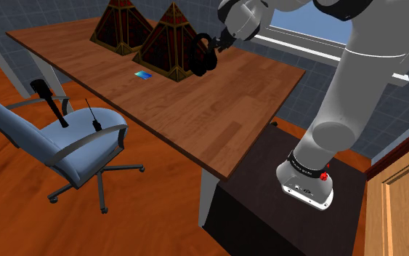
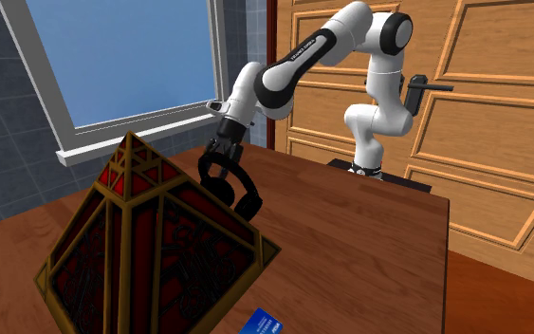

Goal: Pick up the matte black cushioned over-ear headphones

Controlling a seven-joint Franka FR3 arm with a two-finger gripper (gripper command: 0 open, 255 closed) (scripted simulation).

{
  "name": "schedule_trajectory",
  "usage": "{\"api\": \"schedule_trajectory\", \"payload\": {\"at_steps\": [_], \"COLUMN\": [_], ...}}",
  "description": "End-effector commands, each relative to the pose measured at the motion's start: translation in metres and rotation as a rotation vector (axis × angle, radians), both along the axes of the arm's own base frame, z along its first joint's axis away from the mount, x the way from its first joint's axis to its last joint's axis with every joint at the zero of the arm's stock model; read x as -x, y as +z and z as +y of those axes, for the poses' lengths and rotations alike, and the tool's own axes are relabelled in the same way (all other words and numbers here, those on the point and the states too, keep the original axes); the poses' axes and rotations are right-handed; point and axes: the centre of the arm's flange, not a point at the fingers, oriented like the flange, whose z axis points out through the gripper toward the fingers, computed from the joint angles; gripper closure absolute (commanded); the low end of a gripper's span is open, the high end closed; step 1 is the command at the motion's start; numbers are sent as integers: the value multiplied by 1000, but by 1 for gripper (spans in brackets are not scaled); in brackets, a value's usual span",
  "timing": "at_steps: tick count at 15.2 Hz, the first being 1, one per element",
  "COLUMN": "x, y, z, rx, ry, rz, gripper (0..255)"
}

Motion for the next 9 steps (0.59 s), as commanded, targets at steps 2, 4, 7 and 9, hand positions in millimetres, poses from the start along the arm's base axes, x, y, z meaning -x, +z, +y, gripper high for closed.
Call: {"api": "schedule_trajectory", "payload": {"at_steps": [2,4,7,9], "x": [0,0,0,0], "y": [-4,-4,-4,-4], "z": [0,0,0,0], "rx": [0,0,0,0], "ry": [0,0,0,0], "rz": [-1,-1,-1,-1], "gripper": [255,255,255,255]}}
